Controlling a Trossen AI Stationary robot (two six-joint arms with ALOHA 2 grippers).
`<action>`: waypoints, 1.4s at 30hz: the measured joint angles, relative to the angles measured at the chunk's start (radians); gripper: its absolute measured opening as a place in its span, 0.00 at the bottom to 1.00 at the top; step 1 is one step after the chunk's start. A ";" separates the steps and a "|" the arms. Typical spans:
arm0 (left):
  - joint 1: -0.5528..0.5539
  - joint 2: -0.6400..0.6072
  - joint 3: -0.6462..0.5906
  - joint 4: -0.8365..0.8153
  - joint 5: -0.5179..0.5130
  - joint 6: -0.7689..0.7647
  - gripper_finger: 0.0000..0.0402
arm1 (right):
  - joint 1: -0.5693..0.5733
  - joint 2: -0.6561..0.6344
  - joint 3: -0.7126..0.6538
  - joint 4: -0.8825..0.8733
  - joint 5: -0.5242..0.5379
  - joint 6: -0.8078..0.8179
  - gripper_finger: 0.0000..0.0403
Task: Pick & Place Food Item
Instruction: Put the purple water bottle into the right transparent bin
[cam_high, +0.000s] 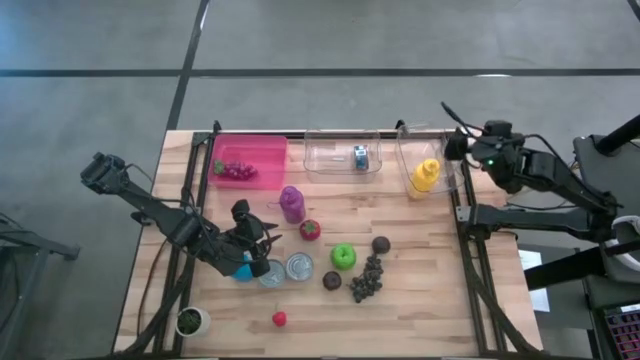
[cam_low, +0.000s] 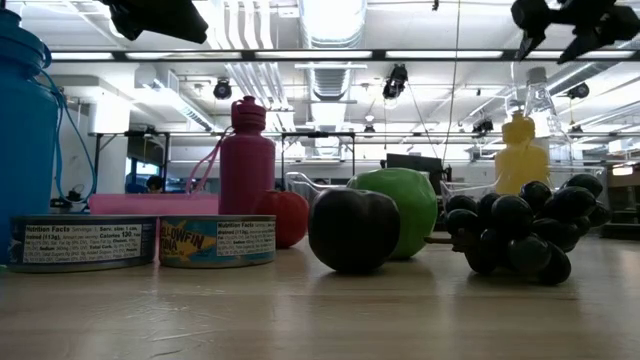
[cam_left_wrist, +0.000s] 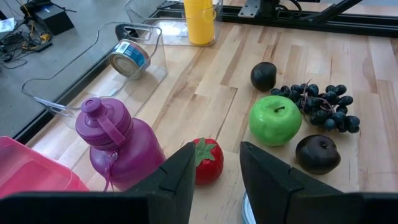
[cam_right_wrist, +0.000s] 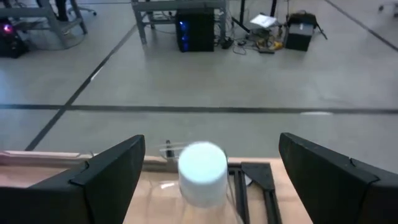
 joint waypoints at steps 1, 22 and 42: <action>0.000 0.000 0.000 0.000 0.000 0.000 0.32 | 0.000 0.005 0.016 0.000 -0.001 -0.022 0.91; 0.000 0.000 0.000 0.000 0.000 0.000 0.32 | 0.000 0.103 0.326 0.089 -0.215 -0.512 0.76; 0.000 0.000 0.000 0.000 0.000 0.000 0.32 | 0.000 0.108 0.343 0.190 -0.404 -0.695 0.43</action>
